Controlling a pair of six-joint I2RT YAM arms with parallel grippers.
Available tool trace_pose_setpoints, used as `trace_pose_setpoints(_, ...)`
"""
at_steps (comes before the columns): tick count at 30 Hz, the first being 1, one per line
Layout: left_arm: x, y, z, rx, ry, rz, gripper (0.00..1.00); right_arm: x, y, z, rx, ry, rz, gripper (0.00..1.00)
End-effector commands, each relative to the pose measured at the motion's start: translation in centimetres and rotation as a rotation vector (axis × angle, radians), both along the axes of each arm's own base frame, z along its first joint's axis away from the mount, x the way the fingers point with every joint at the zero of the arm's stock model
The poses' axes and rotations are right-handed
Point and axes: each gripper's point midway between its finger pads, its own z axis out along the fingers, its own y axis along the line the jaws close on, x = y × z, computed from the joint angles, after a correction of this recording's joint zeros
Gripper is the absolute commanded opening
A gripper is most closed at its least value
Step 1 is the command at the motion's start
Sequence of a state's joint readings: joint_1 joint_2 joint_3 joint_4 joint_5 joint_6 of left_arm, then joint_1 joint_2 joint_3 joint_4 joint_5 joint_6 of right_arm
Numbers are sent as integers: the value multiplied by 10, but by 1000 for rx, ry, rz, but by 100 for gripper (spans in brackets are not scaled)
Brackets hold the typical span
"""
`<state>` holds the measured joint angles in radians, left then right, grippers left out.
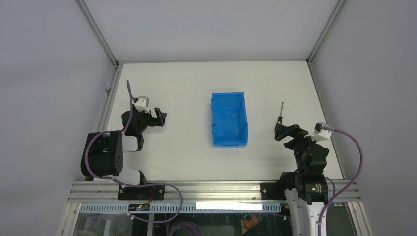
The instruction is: Put the screwdriver in the bin
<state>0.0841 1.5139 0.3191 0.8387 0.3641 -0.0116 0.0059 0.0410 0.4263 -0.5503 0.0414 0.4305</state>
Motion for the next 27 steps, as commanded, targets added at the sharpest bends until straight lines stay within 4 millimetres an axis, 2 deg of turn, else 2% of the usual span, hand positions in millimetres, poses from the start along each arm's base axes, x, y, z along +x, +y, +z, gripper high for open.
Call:
trace_pose_setpoints(1,13,-1,23,10,-90,-1,99,-5,-1,28,22,-70,-12,99)
trace_pose_setpoints(5,13,-1,23,9,-91,-2,99,-9,5,73,2,-202,28,97)
trace_pose_setpoints(7,13,-1,23,10,-91,-1,99,-7,-2,99,-13,-261,-7,95)
trace_pose_setpoints(9,13,-1,23,10,-91,-2,99,3,-18,103,-28,-173,-96,94)
trace_pose_setpoints(10,13,-1,23,10,-91,-1,99,6,-24,115,-47,-133,-126,93)
trace_pose_setpoints(11,13,-1,23,10,-91,-2,99,16,-28,104,-69,-35,-142,93)
trace_pose_setpoints(12,13,-1,23,10,-90,-1,99,23,-31,112,-92,26,-150,94)
trace_pose_setpoints(13,13,-1,23,10,-91,-1,99,33,-32,111,-116,104,-145,95)
trace_pose_setpoints(15,13,-1,23,11,-91,-1,99,57,-33,95,-159,303,-119,99)
trace_pose_setpoints(18,13,-1,23,10,-91,-2,99,85,-24,57,-189,633,-24,99)
trace_pose_setpoints(20,13,-1,23,11,-91,-1,99,99,-22,23,-177,838,36,99)
trace_pose_setpoints(24,13,-1,23,10,-90,-1,99,116,-28,-43,-199,1104,59,99)
trace_pose_setpoints(27,13,-1,23,10,-91,-1,99,122,-31,-94,-204,1212,62,98)
